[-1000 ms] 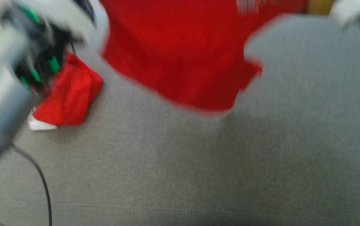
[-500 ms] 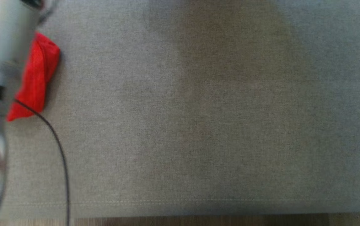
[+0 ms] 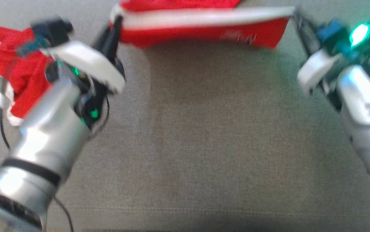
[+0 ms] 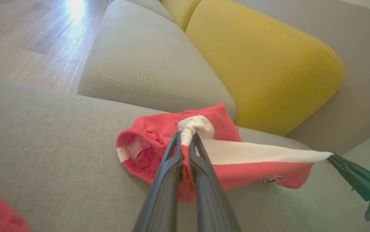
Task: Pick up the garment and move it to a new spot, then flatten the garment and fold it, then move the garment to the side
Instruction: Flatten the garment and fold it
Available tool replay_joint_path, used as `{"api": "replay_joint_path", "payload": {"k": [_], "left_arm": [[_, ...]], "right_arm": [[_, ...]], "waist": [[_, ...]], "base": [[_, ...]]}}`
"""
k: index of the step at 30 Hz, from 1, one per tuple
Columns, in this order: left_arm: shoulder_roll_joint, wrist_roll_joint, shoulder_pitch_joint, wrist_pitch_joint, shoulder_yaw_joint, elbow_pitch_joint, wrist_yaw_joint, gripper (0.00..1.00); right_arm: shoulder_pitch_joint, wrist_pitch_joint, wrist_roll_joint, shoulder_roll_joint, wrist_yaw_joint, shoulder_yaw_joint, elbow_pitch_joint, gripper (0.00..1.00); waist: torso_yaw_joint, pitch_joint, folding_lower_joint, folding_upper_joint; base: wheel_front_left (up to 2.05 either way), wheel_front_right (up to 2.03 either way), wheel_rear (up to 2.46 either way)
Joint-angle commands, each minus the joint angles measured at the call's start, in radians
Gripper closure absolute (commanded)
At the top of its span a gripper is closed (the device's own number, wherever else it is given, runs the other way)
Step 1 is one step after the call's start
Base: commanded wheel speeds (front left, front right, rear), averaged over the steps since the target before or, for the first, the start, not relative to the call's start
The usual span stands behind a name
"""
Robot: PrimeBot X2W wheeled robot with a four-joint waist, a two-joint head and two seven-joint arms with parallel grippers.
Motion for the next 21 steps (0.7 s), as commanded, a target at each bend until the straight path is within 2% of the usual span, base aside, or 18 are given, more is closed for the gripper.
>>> {"api": "replay_joint_path", "payload": {"k": [1, 9, 13, 14, 21], "left_arm": [[0.045, 0.025, -0.001, -0.012, 0.012, -0.017, -0.005, 1.0], [0.078, 0.107, 0.172, -0.012, -0.071, -0.039, -0.011, 1.0], [0.091, 0.128, 0.244, -0.012, -0.076, -0.072, -0.001, 1.0], [0.091, 0.128, 0.244, -0.012, -0.076, -0.072, -0.001, 1.0], [0.13, 0.16, 0.358, -0.012, -0.089, -0.148, 0.024, 1.0]], "right_arm": [[0.019, -0.006, 0.028, -0.02, -0.001, 0.039, -0.013, 1.0], [0.128, 0.046, 0.195, -0.107, -0.001, 0.272, -0.025, 1.0], [0.17, 0.093, 0.297, -0.171, -0.001, 0.384, -0.076, 1.0], [0.17, 0.093, 0.297, -0.171, -0.001, 0.384, -0.076, 1.0], [0.214, 0.181, 0.467, -0.295, -0.001, 0.538, -0.217, 1.0]], "waist": [[0.009, -0.055, 0.0, 0.0], [0.013, -0.163, 0.0, 0.0], [0.013, -0.197, 0.0, 0.0], [0.013, -0.197, 0.0, 0.0], [0.005, -0.247, 0.0, 0.0]], "base": [[0.0, 0.0, 0.0], [0.0, 0.0, 0.0], [0.0, 0.0, 0.0], [0.0, 0.0, 0.0], [0.0, 0.0, 0.0]]}}
